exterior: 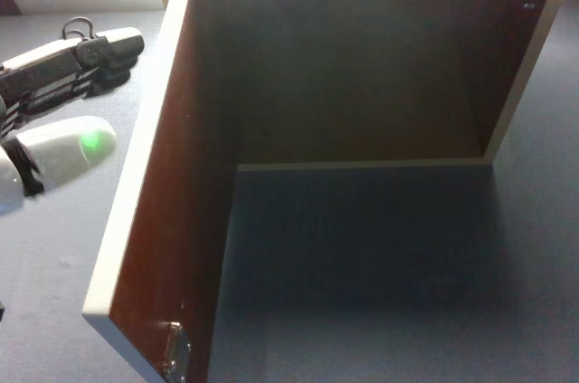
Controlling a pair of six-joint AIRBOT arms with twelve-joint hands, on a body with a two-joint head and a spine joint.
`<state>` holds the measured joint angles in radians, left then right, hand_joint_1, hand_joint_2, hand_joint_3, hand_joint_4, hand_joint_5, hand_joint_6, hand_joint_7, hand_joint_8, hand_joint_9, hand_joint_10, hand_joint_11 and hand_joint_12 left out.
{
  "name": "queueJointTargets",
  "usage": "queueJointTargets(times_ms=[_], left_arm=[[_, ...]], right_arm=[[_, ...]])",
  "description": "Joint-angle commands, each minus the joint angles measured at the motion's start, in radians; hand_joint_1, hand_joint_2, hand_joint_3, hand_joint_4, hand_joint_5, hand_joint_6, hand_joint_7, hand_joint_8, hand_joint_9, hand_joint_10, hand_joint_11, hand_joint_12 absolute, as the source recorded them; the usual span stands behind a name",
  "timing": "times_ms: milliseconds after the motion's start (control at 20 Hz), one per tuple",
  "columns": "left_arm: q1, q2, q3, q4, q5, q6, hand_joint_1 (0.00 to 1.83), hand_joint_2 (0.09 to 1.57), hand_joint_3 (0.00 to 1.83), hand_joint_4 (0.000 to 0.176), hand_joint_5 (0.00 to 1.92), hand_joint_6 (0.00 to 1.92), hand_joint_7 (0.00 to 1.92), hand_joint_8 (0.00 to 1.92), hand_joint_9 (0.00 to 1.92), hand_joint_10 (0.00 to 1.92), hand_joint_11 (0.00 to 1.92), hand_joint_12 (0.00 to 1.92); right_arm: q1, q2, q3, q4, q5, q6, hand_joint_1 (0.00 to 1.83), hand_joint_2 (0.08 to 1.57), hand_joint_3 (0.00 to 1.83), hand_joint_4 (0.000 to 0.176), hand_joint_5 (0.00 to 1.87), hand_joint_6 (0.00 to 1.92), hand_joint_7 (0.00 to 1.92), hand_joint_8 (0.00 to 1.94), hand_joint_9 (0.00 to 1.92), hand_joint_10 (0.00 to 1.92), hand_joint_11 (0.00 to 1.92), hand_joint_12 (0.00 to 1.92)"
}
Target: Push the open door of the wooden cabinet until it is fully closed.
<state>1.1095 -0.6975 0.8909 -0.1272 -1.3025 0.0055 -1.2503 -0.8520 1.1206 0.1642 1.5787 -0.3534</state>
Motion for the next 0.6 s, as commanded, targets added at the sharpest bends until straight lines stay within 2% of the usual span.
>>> queueJointTargets(times_ms=[0, 100, 300, 500, 550], left_arm=[[-0.011, -0.002, 0.006, -0.013, -0.113, -0.006, 0.22, 1.41, 0.00, 0.000, 0.20, 0.00, 0.24, 0.00, 0.27, 0.00, 0.22, 0.20], [-0.016, -0.003, 0.006, -0.003, -0.105, -0.006, 0.20, 1.41, 0.00, 0.000, 0.19, 0.00, 0.25, 0.00, 0.29, 0.00, 0.23, 0.19], [-0.030, -0.005, 0.008, 0.019, -0.075, -0.006, 0.19, 1.42, 0.00, 0.000, 0.16, 0.00, 0.20, 0.00, 0.22, 0.00, 0.14, 0.13], [-0.052, -0.015, 0.015, 0.058, -0.032, -0.006, 0.03, 1.43, 0.00, 0.000, 0.14, 0.00, 0.15, 0.00, 0.15, 0.00, 0.12, 0.10], [-0.057, -0.018, 0.017, 0.063, -0.024, -0.006, 0.07, 1.43, 0.00, 0.000, 0.14, 0.00, 0.15, 0.00, 0.15, 0.00, 0.13, 0.10]], right_arm=[[0.010, 0.002, 0.004, 0.031, 0.121, 0.008, 0.51, 1.35, 0.01, 0.000, 0.40, 0.00, 0.40, 0.01, 0.31, 0.02, 0.00, 0.70], [0.010, 0.001, 0.004, 0.031, 0.121, 0.008, 0.52, 1.36, 0.01, 0.000, 0.40, 0.00, 0.39, 0.00, 0.30, 0.01, 0.00, 0.69], [0.010, 0.001, 0.004, 0.031, 0.120, 0.008, 0.53, 1.36, 0.00, 0.000, 0.40, 0.00, 0.40, 0.00, 0.32, 0.01, 0.00, 0.72], [0.010, 0.001, 0.004, 0.031, 0.120, 0.010, 0.54, 1.35, 0.00, 0.000, 0.41, 0.00, 0.41, 0.00, 0.32, 0.00, 0.00, 0.75], [0.010, 0.001, 0.004, 0.031, 0.120, 0.010, 0.53, 1.35, 0.00, 0.000, 0.40, 0.00, 0.40, 0.00, 0.32, 0.00, 0.00, 0.73]])
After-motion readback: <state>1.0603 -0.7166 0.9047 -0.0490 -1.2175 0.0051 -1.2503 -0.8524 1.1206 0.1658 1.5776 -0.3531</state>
